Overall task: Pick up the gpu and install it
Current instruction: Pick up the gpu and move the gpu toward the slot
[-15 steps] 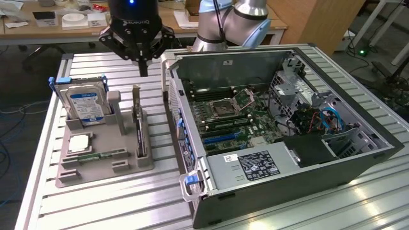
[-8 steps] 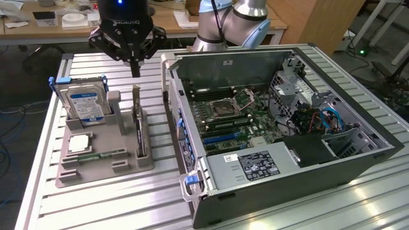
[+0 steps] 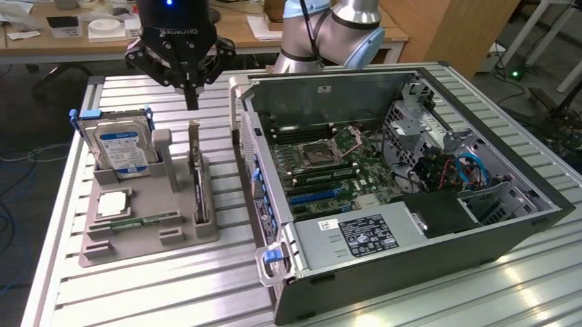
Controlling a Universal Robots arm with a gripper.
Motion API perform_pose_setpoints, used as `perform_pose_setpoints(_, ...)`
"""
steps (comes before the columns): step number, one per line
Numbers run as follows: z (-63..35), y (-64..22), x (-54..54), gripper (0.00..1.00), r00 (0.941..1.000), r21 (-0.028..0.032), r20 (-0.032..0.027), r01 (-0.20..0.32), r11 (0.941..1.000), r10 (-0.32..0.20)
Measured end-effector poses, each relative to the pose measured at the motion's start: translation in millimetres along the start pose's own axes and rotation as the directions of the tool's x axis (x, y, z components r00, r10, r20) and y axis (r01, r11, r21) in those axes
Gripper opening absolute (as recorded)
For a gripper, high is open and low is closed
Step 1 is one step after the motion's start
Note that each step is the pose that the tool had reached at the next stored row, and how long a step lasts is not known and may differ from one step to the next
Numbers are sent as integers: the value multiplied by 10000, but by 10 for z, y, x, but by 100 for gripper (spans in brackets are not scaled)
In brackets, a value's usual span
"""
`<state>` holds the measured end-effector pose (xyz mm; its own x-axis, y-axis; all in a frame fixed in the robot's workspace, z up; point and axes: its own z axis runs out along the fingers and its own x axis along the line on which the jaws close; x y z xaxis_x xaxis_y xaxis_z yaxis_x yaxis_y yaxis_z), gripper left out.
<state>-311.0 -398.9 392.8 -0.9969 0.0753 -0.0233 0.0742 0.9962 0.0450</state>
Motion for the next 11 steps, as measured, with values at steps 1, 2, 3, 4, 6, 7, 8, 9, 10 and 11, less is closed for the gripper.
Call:
perform_pose_setpoints(1, 0, 0, 0, 11, 10000, 0, 0, 1, 10000, -1)
perform_pose_setpoints(2, 0, 0, 0, 11, 10000, 0, 0, 0, 10000, 0)
perform_pose_setpoints(3, 0, 0, 0, 11, 10000, 0, 0, 1, 10000, -1)
perform_pose_setpoints(4, 0, 0, 0, 11, 10000, 0, 0, 0, 10000, 0)
perform_pose_setpoints(6, 0, 0, 0, 11, 10000, 0, 1, 0, 10000, 0)
perform_pose_setpoints(7, 0, 0, 0, 17, 10000, 0, 0, 1, 10000, -1)
perform_pose_setpoints(8, 0, 0, 0, 17, 10000, 0, 0, 1, 10000, -1)
perform_pose_setpoints(9, 0, 0, 0, 24, 10000, 0, 0, 0, 10000, 0)
perform_pose_setpoints(10, 0, 0, 0, 29, 10000, 0, 0, 0, 10000, 0)
perform_pose_setpoints(11, 0, 0, 0, 35, 10000, 0, 0, 1, 10000, -1)
